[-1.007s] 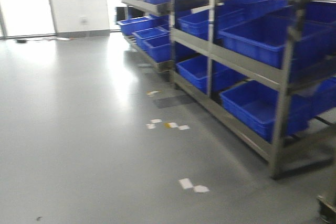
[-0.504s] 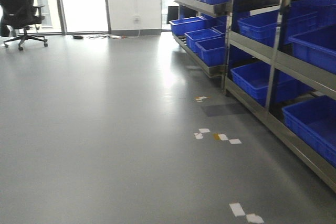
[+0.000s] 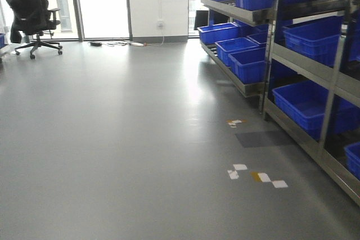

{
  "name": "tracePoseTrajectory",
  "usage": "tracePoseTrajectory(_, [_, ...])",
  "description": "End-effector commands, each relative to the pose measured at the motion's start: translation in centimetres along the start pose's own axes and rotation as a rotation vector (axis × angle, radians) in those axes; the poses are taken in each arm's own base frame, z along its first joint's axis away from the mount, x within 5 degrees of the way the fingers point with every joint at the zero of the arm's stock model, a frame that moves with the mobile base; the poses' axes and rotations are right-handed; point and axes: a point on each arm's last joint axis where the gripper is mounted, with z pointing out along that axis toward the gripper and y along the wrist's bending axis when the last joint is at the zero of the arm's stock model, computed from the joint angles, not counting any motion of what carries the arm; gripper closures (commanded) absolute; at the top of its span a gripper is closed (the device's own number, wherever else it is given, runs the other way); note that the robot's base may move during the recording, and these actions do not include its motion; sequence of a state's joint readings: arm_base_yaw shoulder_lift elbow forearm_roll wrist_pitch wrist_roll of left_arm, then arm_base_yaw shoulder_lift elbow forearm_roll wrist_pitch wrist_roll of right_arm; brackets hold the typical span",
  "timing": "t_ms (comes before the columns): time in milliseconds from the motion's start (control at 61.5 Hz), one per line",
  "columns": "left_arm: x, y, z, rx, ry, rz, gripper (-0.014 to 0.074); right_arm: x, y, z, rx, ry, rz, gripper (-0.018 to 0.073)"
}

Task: Pick red cube and place on left shelf
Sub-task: 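Drive the base to the shelf rack holding the red cube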

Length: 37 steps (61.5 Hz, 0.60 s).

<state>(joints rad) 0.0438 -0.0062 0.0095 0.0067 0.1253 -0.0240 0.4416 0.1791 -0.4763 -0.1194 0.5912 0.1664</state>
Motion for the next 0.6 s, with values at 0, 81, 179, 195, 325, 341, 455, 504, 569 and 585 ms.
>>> tracePoseTrajectory(0, [-0.09, 0.00, -0.03, 0.000, -0.080, -0.008, 0.0495, -1.57, 0.10, -0.17, -0.005, -0.102, -0.018, 0.0501])
tracePoseTrajectory(81, [-0.09, 0.00, -0.03, 0.000, -0.080, -0.008, 0.0495, -1.57, 0.10, -0.17, -0.005, -0.102, -0.018, 0.0501])
tracePoseTrajectory(179, [-0.09, 0.00, -0.03, 0.000, -0.080, -0.008, 0.0495, -1.57, 0.10, -0.17, -0.005, -0.103, -0.018, 0.0501])
tracePoseTrajectory(195, [-0.09, 0.00, -0.03, 0.000, -0.080, -0.008, 0.0495, -1.57, 0.10, -0.17, -0.005, -0.103, -0.018, 0.0501])
tracePoseTrajectory(325, [-0.09, 0.00, -0.03, 0.000, -0.080, -0.008, 0.0495, -1.58, 0.11, -0.17, -0.005, -0.103, -0.018, 0.0501])
tracePoseTrajectory(341, [-0.09, 0.00, -0.03, 0.000, -0.080, -0.008, 0.0495, -1.58, 0.11, -0.17, -0.005, -0.103, -0.018, 0.0501])
tracePoseTrajectory(455, [-0.09, 0.00, -0.03, 0.000, -0.080, -0.008, 0.0495, -1.58, 0.11, -0.17, -0.005, -0.103, -0.018, 0.0501])
tracePoseTrajectory(504, [-0.09, 0.00, -0.03, 0.000, -0.080, -0.008, 0.0495, -1.57, 0.10, -0.17, -0.005, -0.103, -0.018, 0.0501])
tracePoseTrajectory(569, [-0.09, 0.00, -0.03, 0.000, -0.080, -0.008, 0.0495, -1.57, 0.10, -0.17, -0.005, -0.102, -0.018, 0.0501])
tracePoseTrajectory(585, [-0.09, 0.00, -0.03, 0.000, -0.080, -0.008, 0.0495, -1.57, 0.10, -0.17, -0.005, -0.102, -0.018, 0.0501])
